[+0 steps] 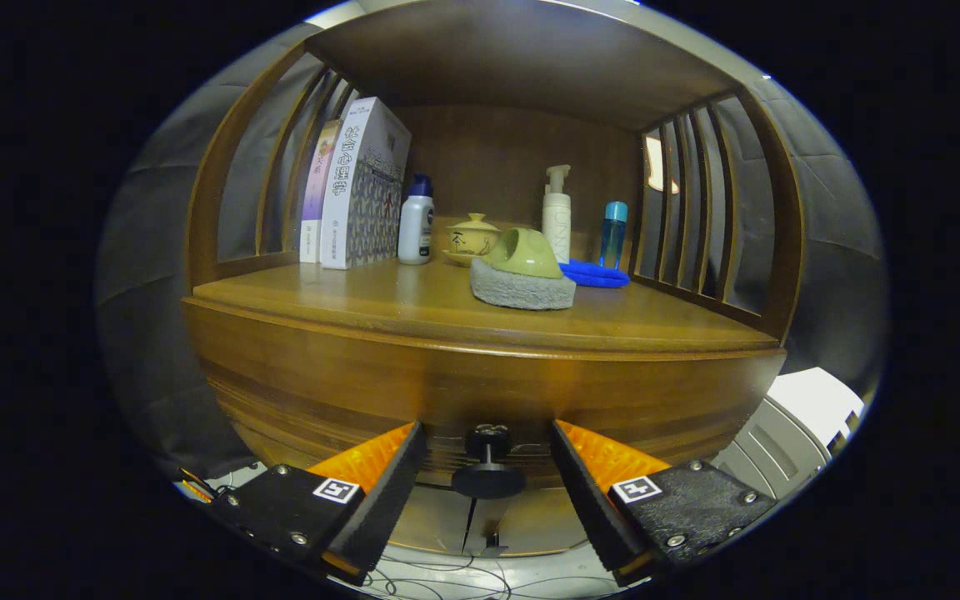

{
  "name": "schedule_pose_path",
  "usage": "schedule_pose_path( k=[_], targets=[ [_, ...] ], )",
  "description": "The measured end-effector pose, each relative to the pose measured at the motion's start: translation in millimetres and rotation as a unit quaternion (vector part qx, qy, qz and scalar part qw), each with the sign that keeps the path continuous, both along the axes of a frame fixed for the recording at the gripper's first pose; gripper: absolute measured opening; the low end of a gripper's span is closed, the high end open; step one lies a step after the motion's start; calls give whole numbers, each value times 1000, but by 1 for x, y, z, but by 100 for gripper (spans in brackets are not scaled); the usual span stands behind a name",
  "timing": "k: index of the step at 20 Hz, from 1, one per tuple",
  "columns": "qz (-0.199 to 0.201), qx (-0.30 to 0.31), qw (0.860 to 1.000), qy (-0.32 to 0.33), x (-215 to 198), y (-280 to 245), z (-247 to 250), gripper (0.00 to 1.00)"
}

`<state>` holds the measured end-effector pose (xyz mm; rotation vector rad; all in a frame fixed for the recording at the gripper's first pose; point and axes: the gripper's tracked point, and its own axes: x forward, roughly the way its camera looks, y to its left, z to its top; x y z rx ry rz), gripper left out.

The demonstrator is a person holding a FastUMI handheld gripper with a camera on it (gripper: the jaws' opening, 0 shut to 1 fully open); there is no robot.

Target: Pull open the drawer, take out the items inside it, and place them on the countertop above the cabinet.

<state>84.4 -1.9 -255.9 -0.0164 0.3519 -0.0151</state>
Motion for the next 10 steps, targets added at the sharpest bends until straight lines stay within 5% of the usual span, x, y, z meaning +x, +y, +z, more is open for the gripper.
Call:
schedule_pose_path(
  k=[5,10],
  targets=[
    [25,-40,999,19,-16,-21,10,94],
    [46,-34,998,-23,-31,-33,74,94]
  ],
)
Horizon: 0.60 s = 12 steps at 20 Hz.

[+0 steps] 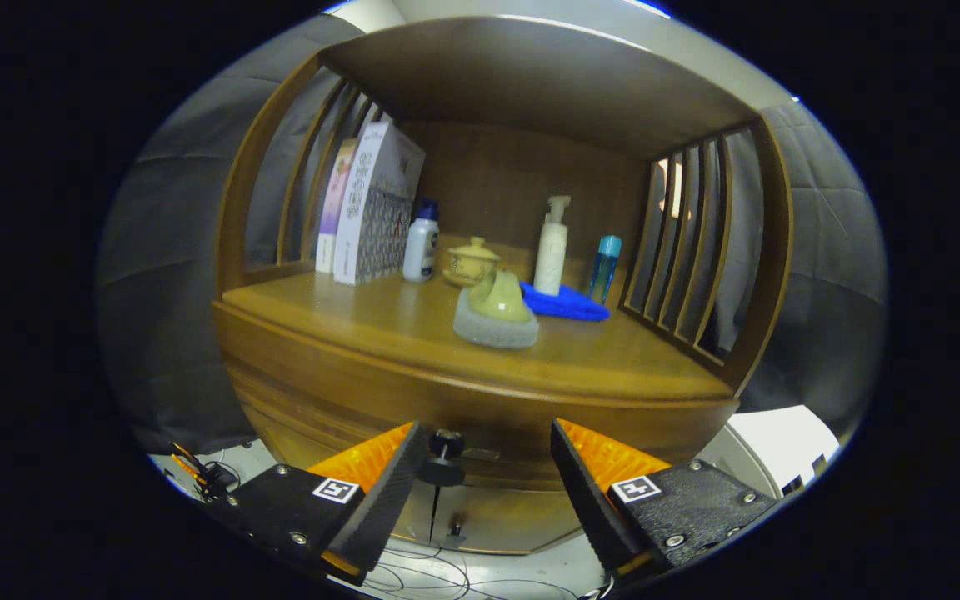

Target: Pull open the drawer, take out the items inside it, and place them on the countertop above the cabinet.

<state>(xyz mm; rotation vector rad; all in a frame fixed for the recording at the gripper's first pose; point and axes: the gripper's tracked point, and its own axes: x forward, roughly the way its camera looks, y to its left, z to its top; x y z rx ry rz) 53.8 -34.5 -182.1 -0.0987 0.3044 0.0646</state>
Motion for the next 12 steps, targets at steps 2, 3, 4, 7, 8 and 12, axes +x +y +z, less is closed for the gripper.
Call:
schedule_pose_path(
  k=[2,3,4,7,8,12],
  targets=[
    [12,6,999,-35,-6,2,38,94],
    [14,6,999,-50,-13,1,57,94],
    [12,8,998,-61,-22,-2,74,94],
    [1,26,997,-74,-43,-10,114,94],
    [-11,31,996,-82,-50,-17,127,94],
    [-51,60,991,-104,-71,-32,160,94]
  ],
)
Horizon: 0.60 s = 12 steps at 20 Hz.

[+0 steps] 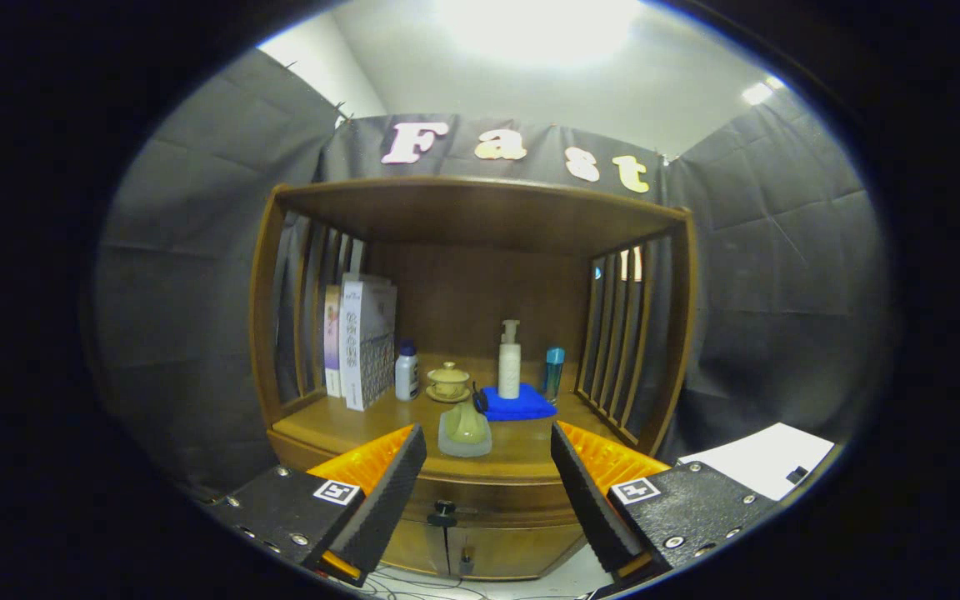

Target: Pull open the drawer, take out the items inside it, and place them on the countertop above the cabinet.

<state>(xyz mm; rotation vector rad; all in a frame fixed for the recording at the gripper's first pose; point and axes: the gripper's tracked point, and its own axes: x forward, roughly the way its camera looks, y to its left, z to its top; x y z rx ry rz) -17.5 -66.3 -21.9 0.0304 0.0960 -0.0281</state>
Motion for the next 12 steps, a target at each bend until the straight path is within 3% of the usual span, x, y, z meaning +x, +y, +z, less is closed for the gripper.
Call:
schedule_pose_path(
  k=[7,12],
  targets=[
    [-41,-74,996,-13,-33,-13,25,94],
    [-43,-44,998,-32,-46,-10,43,94]
  ],
)
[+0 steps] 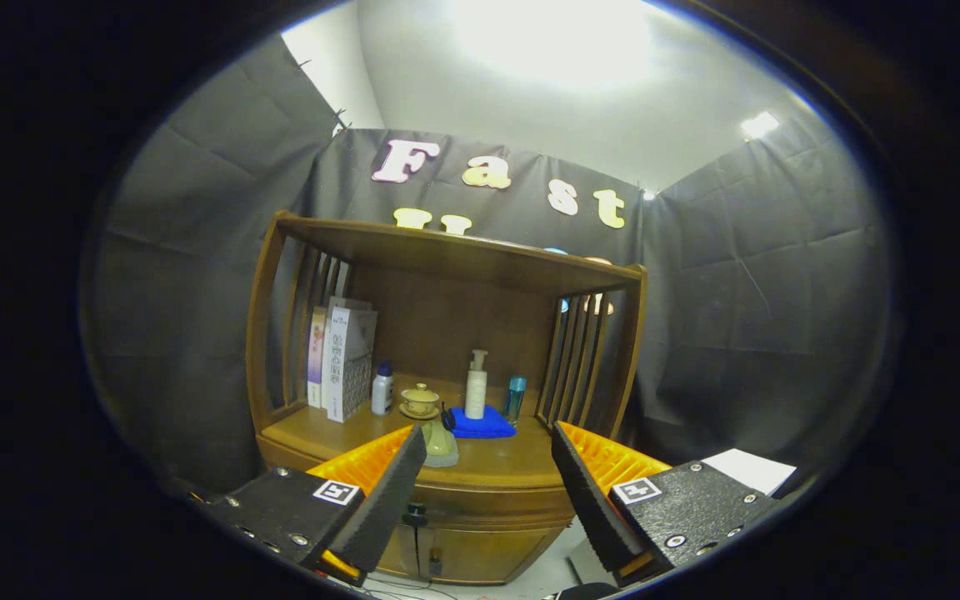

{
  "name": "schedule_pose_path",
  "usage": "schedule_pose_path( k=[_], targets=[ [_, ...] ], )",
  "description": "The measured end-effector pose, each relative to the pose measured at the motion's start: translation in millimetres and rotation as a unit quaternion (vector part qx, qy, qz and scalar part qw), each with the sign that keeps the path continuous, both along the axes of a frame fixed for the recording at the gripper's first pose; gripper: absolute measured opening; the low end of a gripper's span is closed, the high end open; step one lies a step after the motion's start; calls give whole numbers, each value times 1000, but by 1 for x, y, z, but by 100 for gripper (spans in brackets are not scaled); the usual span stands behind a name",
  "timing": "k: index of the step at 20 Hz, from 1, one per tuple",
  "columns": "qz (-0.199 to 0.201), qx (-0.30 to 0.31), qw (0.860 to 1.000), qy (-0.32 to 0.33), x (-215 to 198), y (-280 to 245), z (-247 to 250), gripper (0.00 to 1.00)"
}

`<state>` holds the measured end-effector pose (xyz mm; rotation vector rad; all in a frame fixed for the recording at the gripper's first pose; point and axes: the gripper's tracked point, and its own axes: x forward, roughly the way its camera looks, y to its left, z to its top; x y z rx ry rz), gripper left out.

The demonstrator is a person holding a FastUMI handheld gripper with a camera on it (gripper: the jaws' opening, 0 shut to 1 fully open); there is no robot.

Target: Pull open the drawer, take out the items inside it, and place them on the countertop above the cabinet.

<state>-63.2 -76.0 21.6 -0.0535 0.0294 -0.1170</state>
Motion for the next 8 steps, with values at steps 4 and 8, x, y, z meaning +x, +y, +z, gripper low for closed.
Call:
schedule_pose_path(
  k=[4,8],
  targets=[
    [-5,-9,1000,3,1,-10,-3,94],
    [-5,0,1000,14,5,-12,-10,94]
  ],
)
